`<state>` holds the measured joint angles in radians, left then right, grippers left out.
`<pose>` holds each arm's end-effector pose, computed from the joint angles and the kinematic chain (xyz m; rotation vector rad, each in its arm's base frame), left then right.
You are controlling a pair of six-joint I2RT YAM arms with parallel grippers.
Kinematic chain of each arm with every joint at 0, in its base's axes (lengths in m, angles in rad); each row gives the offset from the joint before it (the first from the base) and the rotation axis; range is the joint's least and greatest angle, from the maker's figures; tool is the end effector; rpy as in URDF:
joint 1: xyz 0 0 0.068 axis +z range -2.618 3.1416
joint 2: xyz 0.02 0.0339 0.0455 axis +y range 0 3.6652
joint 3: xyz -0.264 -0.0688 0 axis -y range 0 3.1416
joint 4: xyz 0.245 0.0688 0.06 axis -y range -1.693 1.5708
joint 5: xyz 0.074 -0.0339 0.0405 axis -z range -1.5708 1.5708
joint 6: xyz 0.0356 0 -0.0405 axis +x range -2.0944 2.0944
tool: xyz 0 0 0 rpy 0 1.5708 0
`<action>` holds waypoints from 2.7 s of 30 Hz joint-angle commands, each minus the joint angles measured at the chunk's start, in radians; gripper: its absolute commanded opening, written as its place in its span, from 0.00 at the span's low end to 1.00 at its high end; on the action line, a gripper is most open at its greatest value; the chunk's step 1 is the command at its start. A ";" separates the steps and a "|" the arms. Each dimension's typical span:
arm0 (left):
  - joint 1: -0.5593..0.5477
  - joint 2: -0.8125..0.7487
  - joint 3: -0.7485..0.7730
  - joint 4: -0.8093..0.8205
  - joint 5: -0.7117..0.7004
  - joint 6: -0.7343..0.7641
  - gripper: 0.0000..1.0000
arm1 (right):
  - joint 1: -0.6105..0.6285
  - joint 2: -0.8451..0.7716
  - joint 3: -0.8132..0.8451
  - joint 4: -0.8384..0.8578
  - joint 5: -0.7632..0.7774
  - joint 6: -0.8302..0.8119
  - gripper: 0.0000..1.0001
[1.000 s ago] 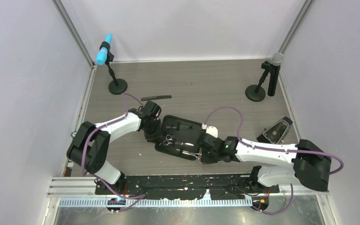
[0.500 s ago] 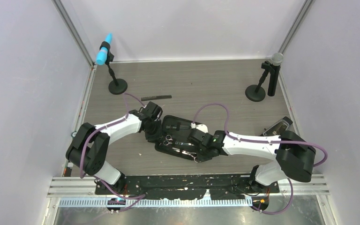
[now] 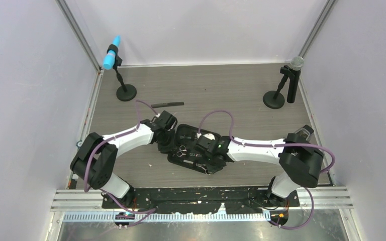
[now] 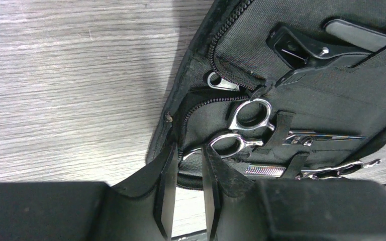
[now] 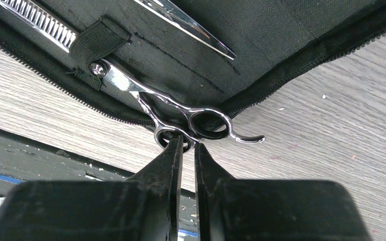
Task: Sort the hair-cutting tools
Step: Place the scissors in the hairdressing tool bag.
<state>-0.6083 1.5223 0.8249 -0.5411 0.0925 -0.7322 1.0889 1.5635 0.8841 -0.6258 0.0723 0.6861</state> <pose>0.2191 -0.1566 0.1624 -0.1576 2.9061 -0.4087 0.1298 0.2426 0.1646 -0.5681 2.8530 0.2349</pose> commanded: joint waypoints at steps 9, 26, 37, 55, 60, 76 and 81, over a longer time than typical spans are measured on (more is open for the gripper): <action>-0.065 -0.004 -0.040 0.038 0.084 -0.064 0.25 | -0.015 0.074 0.042 0.139 -0.055 -0.037 0.05; -0.064 -0.015 -0.032 -0.006 0.023 -0.051 0.24 | 0.005 -0.137 0.074 0.097 0.043 -0.223 0.41; -0.062 -0.021 -0.032 -0.019 0.006 -0.045 0.24 | -0.011 -0.001 0.031 0.158 0.055 -0.275 0.31; -0.062 -0.022 -0.032 -0.024 0.006 -0.044 0.24 | -0.030 0.057 -0.019 0.128 0.023 -0.235 0.20; -0.062 -0.022 -0.032 -0.022 0.007 -0.045 0.24 | -0.027 -0.012 -0.005 0.096 0.035 -0.205 0.23; -0.062 -0.022 -0.033 -0.017 0.011 -0.045 0.24 | -0.091 -0.187 -0.115 0.009 0.135 -0.009 0.28; -0.062 -0.024 -0.035 -0.018 0.012 -0.045 0.24 | -0.119 -0.195 -0.155 0.040 0.133 0.000 0.28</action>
<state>-0.6647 1.5028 0.8082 -0.5365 0.0891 -0.7780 0.9844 1.3949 0.7502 -0.6071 0.1745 0.6449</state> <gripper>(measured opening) 0.244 0.279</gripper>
